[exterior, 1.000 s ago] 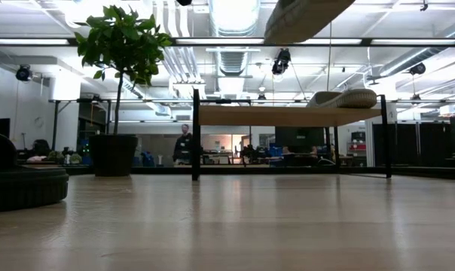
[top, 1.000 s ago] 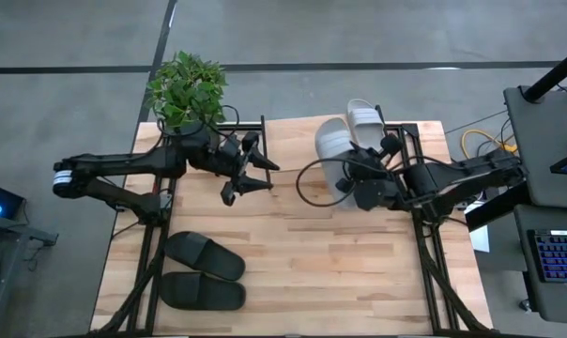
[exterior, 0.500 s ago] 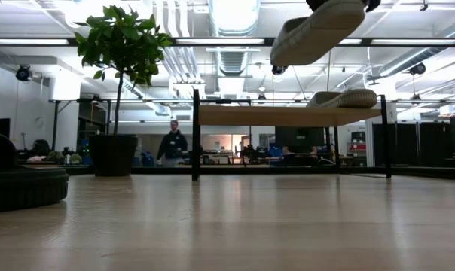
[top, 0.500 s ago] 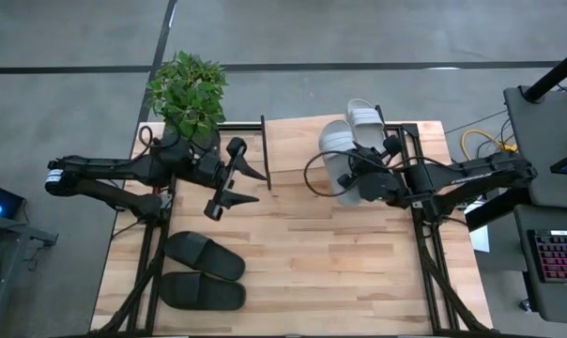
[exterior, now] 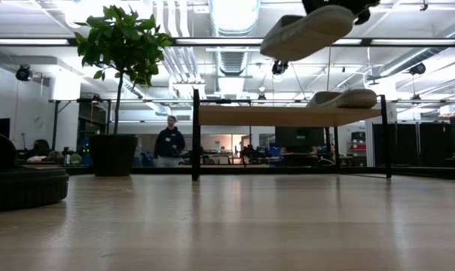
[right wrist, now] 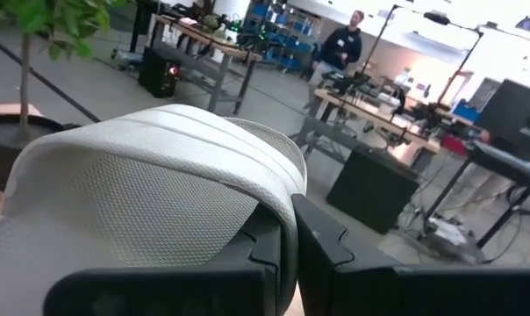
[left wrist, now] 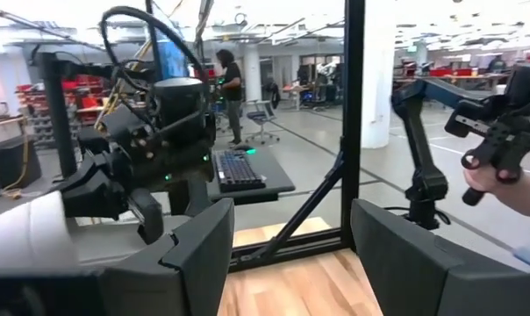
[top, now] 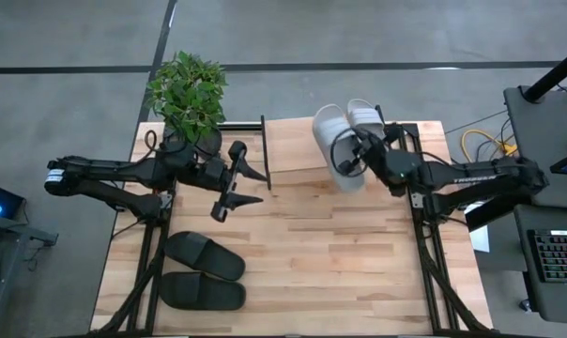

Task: Pick and place slides into the shelf
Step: Put the gray slide on the shelf

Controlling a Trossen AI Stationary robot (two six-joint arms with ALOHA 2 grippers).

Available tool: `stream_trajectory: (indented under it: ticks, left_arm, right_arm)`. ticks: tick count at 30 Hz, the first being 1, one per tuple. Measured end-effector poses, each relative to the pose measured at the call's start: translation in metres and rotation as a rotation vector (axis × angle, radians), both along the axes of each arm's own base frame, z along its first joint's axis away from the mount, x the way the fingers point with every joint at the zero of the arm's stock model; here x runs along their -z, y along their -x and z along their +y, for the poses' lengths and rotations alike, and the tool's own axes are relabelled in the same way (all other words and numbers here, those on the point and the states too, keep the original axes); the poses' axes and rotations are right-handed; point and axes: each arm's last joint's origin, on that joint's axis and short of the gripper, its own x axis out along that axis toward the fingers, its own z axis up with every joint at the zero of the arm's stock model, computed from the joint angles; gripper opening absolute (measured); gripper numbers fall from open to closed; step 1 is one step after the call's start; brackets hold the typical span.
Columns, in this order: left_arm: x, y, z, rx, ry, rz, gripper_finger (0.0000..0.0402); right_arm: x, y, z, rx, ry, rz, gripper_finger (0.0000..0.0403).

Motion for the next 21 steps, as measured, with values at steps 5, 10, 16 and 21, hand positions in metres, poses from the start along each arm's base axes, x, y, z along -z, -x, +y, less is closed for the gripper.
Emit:
stream_trajectory:
  ticks: [5, 10, 16, 21]
  left_arm:
    - [0.003, -0.002, 0.0, -0.01, 0.002, 0.012, 0.0215]
    - [0.005, -0.002, 0.0, -0.01, 0.003, 0.019, 0.0215]
    - [0.005, -0.003, 0.0, -0.01, 0.004, 0.019, 0.0215]
    - [0.005, -0.003, 0.0, -0.009, 0.006, 0.019, 0.0215]
  right_arm:
    - [0.005, -0.003, -0.024, 0.025, -0.023, 0.007, 0.0008]
    - [0.014, -0.008, -0.045, 0.055, -0.044, 0.029, 0.0008]
    - [0.028, -0.013, -0.068, 0.144, -0.068, 0.062, 0.0008]
    - [0.041, -0.019, -0.084, 0.178, -0.085, 0.112, 0.0008]
